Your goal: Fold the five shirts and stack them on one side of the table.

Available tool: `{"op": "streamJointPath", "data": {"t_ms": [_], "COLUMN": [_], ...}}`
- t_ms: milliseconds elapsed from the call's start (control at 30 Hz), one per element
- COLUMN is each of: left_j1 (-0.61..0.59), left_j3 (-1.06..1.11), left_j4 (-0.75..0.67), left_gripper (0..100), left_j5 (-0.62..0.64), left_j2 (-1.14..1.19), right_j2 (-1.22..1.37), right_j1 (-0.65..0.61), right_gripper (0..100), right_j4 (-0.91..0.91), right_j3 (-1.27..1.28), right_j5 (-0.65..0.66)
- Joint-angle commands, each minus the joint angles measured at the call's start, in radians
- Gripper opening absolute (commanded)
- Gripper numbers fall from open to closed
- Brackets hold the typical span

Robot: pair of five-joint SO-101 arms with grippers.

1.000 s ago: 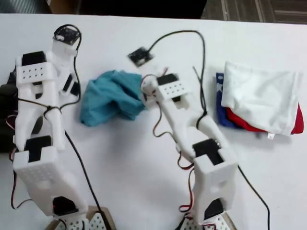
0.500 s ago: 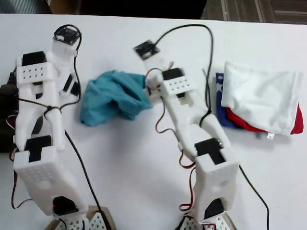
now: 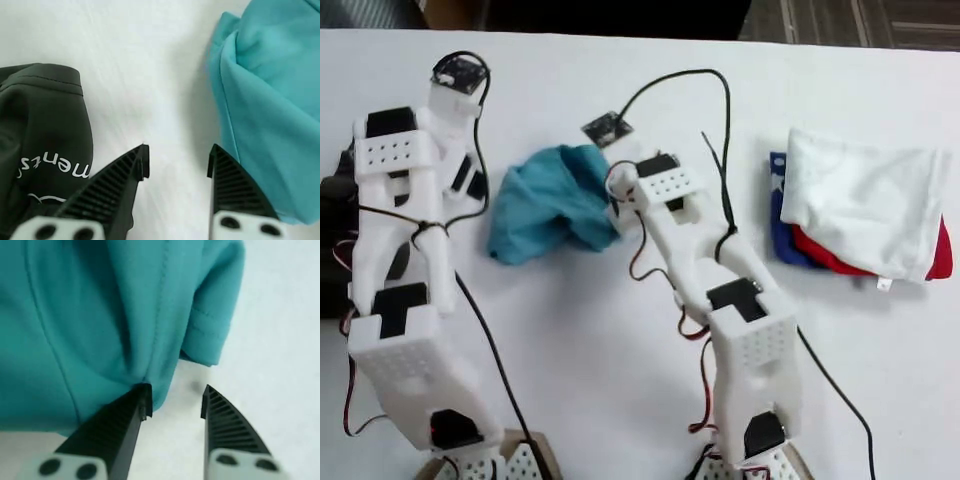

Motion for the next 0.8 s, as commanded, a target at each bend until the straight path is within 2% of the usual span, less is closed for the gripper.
{"op": "streamJointPath", "data": {"t_ms": [0,200,400,667,767], "left_j1": [-0.006,-0.003,-0.006,-0.006,-0.006], "left_j3": [-0.002,-0.002,-0.002,-0.002,-0.002], "left_j4": [-0.005,-0.008,-0.005,-0.005,-0.005], "left_gripper": [21,21,21,21,21], "left_j5": [-0.006,-0.006,-0.006,-0.006,-0.006], "left_j2": [-0.006,-0.006,-0.006,-0.009,-0.009], "right_j2": [-0.004,-0.004,0.008,0.096,0.113], "right_j1": [-0.010,-0.056,-0.114,-0.114,-0.111], "right_gripper": [16.6,16.7,16.6,16.3,7.3], "right_j4": [0.036,0.153,0.151,0.145,0.145], "right_j3": [-0.046,-0.112,-0.117,-0.123,-0.124], "right_j5": [-0.028,-0.028,-0.028,-0.021,-0.020]}}
